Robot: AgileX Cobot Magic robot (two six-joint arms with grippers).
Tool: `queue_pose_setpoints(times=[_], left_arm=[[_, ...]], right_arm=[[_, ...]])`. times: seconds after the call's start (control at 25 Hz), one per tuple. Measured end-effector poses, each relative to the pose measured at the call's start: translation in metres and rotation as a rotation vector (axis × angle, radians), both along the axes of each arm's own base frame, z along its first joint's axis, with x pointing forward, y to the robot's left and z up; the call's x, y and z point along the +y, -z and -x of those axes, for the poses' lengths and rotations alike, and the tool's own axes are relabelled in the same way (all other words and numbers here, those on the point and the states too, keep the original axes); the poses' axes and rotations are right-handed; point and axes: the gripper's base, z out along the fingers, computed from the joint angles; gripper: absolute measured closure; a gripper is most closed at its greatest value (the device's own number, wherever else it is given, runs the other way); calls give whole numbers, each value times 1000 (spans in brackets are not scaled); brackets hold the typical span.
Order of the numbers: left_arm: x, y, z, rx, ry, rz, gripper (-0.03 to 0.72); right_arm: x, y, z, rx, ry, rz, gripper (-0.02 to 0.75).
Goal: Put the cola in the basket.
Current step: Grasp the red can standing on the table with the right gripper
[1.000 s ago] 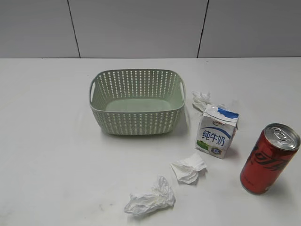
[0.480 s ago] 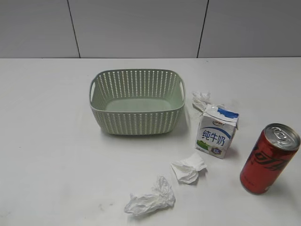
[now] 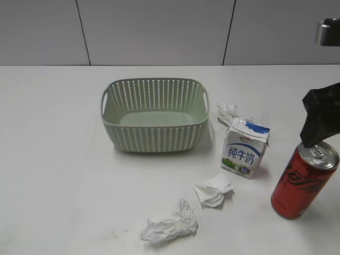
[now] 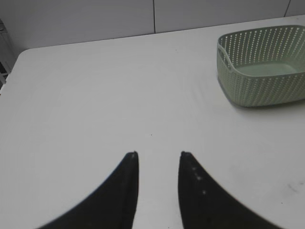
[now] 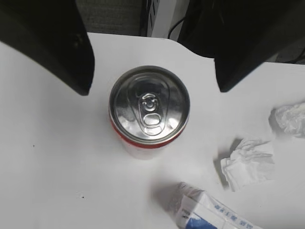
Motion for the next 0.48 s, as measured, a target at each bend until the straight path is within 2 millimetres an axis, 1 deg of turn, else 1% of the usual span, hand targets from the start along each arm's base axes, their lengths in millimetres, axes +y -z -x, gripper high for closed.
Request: queue_pose_setpoints(times=[0.24, 0.48], left_arm=[[0, 0, 0, 0, 0, 0, 458], [0, 0, 0, 0, 0, 0, 458]], right_arm=[[3, 15, -11, 29, 29, 22, 146], [7, 39, -23, 110, 29, 62, 146]])
